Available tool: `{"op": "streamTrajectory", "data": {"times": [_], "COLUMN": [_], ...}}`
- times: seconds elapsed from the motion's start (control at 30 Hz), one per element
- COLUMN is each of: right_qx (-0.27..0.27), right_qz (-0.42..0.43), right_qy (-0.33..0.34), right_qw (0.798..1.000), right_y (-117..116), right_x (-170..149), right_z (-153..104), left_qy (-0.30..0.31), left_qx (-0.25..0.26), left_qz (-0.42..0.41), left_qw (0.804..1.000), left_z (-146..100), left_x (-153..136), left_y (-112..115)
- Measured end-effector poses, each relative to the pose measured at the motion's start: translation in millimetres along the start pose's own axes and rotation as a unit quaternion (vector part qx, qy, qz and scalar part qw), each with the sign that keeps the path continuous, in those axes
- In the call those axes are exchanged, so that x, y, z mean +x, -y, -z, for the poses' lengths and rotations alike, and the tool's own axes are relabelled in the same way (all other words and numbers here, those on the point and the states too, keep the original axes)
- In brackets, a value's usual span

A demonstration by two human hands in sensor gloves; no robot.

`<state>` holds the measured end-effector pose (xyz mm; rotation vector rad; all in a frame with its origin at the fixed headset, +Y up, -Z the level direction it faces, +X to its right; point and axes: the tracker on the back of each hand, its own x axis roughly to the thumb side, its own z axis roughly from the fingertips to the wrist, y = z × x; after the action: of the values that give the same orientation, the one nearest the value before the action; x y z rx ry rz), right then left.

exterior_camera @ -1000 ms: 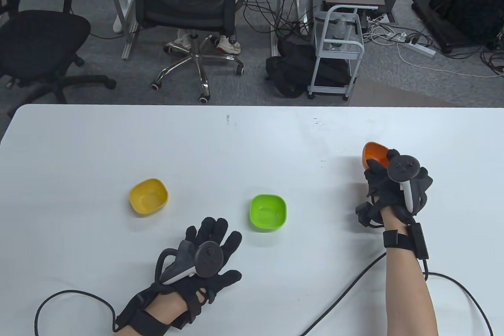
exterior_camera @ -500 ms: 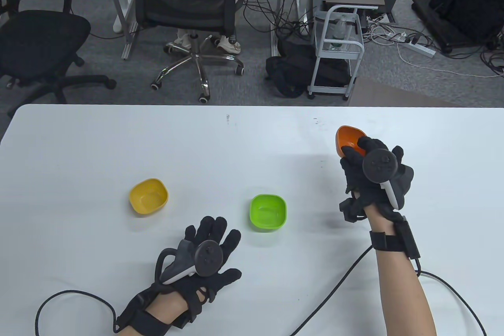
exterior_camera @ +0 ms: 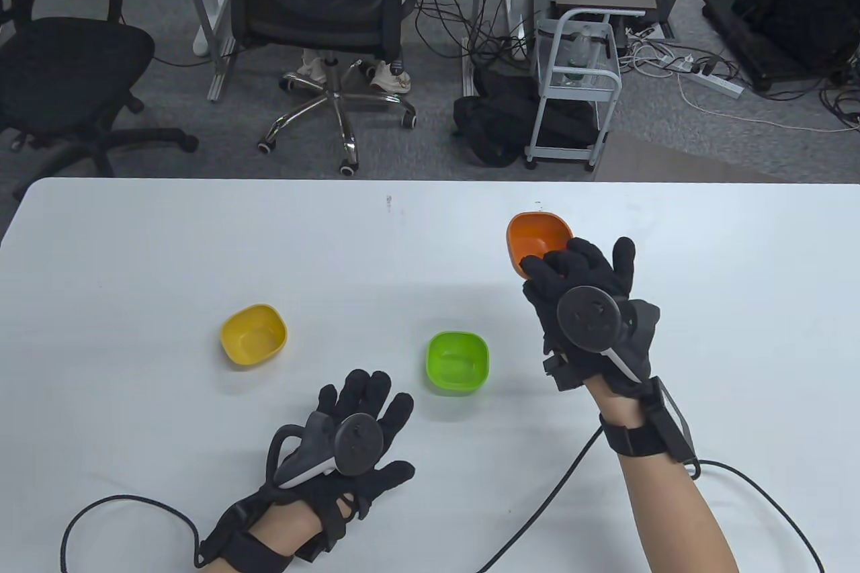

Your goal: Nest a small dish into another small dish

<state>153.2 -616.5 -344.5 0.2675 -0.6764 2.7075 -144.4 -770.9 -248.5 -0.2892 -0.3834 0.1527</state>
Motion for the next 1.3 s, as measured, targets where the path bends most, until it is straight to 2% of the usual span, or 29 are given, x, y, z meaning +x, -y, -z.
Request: {"op": "streamTrajectory", "data": {"times": [0.2,0.37,0.47,0.7,0.87,1.3], "right_qx": [0.017,0.076,0.127,0.207,0.23,0.243], "right_qz": [-0.017,-0.046,-0.072,-0.112,-0.125,-0.129], "right_qy": [0.068,0.106,0.119,0.127,0.131,0.124], "right_qw": [0.997,0.99,0.982,0.964,0.956,0.953], "right_y": [-16,-51,-80,-129,-145,-162], "right_x": [44,67,74,76,73,68], "right_z": [-17,-30,-39,-53,-59,-64], "left_qy": [0.001,0.0,-0.002,-0.007,-0.006,-0.008], "left_qx": [0.001,0.003,0.005,0.001,0.0,-0.006], "left_qz": [0.002,0.002,0.002,0.005,0.005,0.005], "left_qw": [1.0,1.0,1.0,1.0,1.0,1.0], "left_z": [-1,-2,-2,-3,-3,-3], "left_x": [0,0,-1,-3,-2,-2], "left_y": [0,-1,-1,-1,-1,-2]}}
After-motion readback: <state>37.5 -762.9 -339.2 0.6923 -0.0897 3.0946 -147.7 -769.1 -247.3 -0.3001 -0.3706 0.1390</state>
